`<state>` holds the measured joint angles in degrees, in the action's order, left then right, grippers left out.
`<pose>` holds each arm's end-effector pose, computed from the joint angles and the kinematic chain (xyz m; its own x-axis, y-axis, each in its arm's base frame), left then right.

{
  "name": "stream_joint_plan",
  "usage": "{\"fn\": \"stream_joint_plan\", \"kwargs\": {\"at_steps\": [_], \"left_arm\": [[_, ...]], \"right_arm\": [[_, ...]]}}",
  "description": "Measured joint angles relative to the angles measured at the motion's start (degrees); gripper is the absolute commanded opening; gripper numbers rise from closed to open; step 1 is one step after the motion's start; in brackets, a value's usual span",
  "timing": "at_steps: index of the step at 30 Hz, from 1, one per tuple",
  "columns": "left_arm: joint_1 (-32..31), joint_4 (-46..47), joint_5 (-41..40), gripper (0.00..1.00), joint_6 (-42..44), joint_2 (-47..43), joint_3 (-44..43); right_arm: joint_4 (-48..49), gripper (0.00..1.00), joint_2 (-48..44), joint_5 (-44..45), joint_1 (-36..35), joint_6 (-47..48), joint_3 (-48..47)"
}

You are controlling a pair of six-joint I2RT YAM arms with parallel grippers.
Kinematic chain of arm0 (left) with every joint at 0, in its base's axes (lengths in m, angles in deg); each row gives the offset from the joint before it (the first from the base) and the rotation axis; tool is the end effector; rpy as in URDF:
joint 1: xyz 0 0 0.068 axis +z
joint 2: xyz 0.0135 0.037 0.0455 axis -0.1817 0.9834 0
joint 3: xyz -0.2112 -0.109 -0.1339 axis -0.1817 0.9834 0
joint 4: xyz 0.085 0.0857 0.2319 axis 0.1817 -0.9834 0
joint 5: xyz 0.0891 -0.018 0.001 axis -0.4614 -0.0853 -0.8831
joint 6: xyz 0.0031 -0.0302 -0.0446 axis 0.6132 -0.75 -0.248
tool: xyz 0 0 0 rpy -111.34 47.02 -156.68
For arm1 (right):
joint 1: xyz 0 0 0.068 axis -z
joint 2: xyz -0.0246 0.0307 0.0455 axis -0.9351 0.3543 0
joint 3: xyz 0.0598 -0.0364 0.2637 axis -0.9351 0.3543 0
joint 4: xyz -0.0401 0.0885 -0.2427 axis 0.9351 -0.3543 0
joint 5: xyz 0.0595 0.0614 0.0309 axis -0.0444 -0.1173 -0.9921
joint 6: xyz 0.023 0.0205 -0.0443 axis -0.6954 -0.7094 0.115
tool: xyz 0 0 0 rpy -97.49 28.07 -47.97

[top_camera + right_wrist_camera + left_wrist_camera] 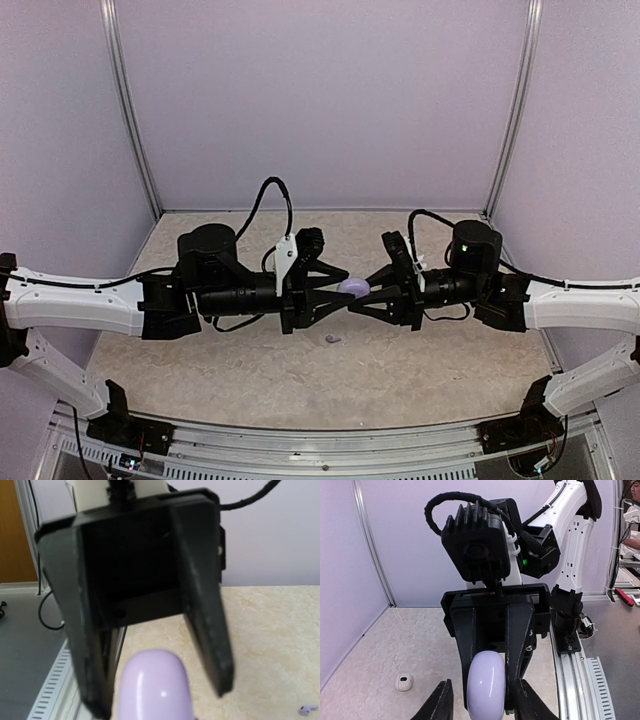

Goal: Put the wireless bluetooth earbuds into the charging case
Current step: Pass from the left arm to the right, then open the charging case.

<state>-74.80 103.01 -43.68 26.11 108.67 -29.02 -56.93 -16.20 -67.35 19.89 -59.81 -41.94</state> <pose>0.1306 -0.2923 0.3072 0.1262 0.1038 -0.9866 0.9729 0.1814 0.1435 0.1608 0.2252 0.2828 -0.0849 -0.0802 -0.9932 -0.9947 -0.0516 0.0892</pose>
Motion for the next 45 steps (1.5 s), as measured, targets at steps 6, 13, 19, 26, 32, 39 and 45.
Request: {"fn": "stream_joint_plan", "kwargs": {"at_steps": [6, 13, 19, 26, 32, 39, 45], "left_arm": [[0.1, 0.6, -2.2, 0.41, -0.5, 0.0, 0.0], [0.5, 0.8, -3.1, 0.41, -1.7, -0.1, 0.2], [1.6, 1.6, -3.6, 0.41, -2.8, -0.7, 0.4], [2.4, 2.1, -5.0, 0.42, -3.2, -0.8, 0.4], [2.4, 2.1, -5.5, 0.44, -3.2, -0.8, 0.4], [3.5, 1.9, -5.6, 0.5, -3.4, -1.6, 1.4], [6.8, 2.9, -6.0, 0.53, -5.3, -6.6, 6.8]], "right_arm": [[-0.5, 0.13, 0.0, 0.2, 0.0, 1.0, 0.0], [-1.0, 0.12, 0.0, 1.0, 0.1, 2.4, 0.0], [-1.8, 0.12, 0.0, 1.3, 0.2, 3.1, 0.1], [-1.9, 0.12, -0.4, 0.9, 0.2, 4.0, 0.4], [-1.9, 0.11, -1.1, 1.1, 0.2, 4.3, 0.6], [-1.8, 0.11, -1.6, 1.9, 1.1, 3.6, 1.8], [-1.3, 0.11, -2.3, 1.6, 4.0, 1.3, 4.1]]}}
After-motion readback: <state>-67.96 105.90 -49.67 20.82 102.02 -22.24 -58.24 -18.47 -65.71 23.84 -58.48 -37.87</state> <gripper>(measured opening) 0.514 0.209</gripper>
